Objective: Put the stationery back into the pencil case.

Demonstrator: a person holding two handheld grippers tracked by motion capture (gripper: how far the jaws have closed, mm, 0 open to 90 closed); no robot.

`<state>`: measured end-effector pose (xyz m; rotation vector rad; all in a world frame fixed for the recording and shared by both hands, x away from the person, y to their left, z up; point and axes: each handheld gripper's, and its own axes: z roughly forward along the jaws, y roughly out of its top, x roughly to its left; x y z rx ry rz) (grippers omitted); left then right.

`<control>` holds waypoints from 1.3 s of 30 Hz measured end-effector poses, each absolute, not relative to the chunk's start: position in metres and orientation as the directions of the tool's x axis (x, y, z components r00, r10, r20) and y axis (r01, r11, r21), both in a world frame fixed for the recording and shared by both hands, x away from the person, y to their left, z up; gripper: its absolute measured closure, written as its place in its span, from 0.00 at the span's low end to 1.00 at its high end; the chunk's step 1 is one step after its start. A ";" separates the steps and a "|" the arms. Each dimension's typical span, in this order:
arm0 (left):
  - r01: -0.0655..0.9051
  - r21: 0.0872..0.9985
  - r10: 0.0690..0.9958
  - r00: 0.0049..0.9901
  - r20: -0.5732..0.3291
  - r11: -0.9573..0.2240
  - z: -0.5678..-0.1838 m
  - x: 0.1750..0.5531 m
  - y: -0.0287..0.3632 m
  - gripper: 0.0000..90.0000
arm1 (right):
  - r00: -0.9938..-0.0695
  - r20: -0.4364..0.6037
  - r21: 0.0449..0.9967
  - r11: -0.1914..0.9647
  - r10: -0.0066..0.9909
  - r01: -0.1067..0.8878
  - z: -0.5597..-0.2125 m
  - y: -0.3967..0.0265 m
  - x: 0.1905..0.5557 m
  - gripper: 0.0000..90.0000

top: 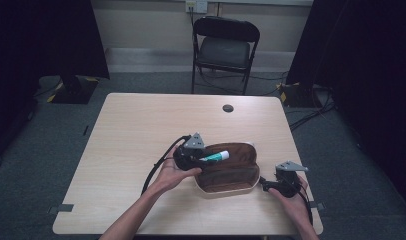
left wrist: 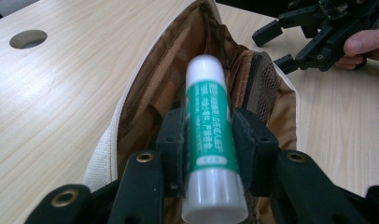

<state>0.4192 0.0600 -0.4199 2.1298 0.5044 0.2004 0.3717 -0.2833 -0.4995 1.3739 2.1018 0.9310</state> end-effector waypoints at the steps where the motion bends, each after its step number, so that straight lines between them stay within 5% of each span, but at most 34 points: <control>1: 0.281 0.815 0.428 0.903 -0.045 -0.506 -0.420 0.420 0.060 0.73 | -0.396 -0.013 0.746 0.272 0.918 0.607 -0.500 -0.283 0.372 0.23; 21: 0.291 0.831 0.412 0.907 -0.083 -0.474 -0.418 0.415 0.075 0.75 | -0.396 -0.013 0.746 0.272 0.918 0.607 -0.500 -0.283 0.372 0.23; 39: 0.300 0.849 0.386 0.914 -0.125 -0.436 -0.404 0.397 0.111 0.59 | -0.397 -0.013 0.746 0.273 0.918 0.607 -0.500 -0.283 0.372 0.23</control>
